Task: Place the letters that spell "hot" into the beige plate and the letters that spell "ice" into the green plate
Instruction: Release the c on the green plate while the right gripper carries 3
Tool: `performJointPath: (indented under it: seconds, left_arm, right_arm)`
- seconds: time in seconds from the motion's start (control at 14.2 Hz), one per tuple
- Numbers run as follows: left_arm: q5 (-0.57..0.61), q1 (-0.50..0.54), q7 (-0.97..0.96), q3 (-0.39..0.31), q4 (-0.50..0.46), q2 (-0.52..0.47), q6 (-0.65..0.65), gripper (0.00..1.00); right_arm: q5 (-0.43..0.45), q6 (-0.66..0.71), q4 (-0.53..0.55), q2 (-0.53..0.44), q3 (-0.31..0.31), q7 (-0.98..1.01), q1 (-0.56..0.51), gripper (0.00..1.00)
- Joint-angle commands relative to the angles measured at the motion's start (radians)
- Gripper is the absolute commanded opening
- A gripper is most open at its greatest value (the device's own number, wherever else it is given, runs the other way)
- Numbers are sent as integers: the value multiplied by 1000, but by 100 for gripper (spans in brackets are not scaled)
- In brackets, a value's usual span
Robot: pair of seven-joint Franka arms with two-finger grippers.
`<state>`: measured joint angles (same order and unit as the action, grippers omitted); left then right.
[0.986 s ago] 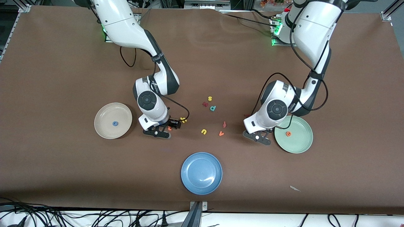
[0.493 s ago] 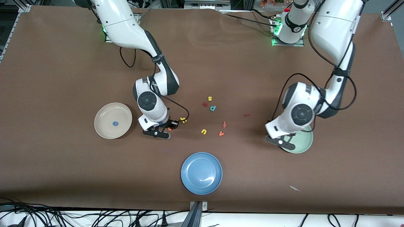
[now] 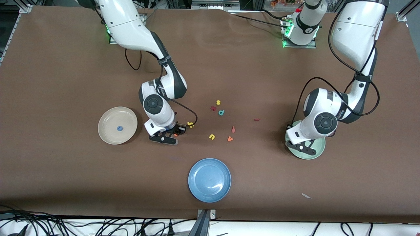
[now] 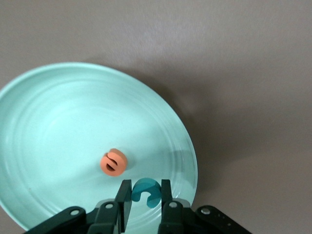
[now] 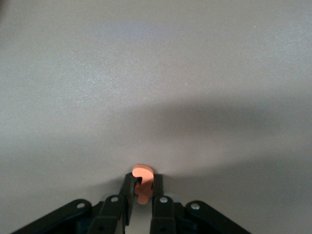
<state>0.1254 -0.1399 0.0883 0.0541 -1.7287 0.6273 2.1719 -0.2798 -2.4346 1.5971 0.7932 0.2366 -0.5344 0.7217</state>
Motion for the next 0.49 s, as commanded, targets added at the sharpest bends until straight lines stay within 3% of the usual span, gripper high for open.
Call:
performJointPath:
  seconds: [0.0, 0.07, 0.14, 0.21, 0.28, 0.35, 0.42]
  left_arm:
    - [33, 17, 8, 7, -95, -12, 104, 0]
    - [33, 22, 8, 7, -113, -12, 139, 1]
    - [33, 26, 10, 7, -112, -14, 141, 10]
    - [33, 29, 20, 7, -109, -21, 138, 57]
    - [31, 29, 24, 7, -104, -29, 135, 89]
    - [31, 31, 22, 6, -103, -43, 128, 99]
    - [31, 32, 19, 6, -100, -64, 100, 99]
  right_arm:
    - [-24, 3, -46, 21, 7, 21, -5, 4]
    - [-21, 52, -57, 11, 18, 37, -8, 4]
    - [-24, 98, -65, -11, 18, 85, -28, 4]
    - [-25, 136, -60, -38, 20, 137, -45, 4]
    - [-25, 173, -52, -61, 24, 169, -59, 2]
    - [-25, 213, -40, -86, 38, 204, -62, 2]
    - [-25, 232, -10, -112, 62, 255, -62, 2]
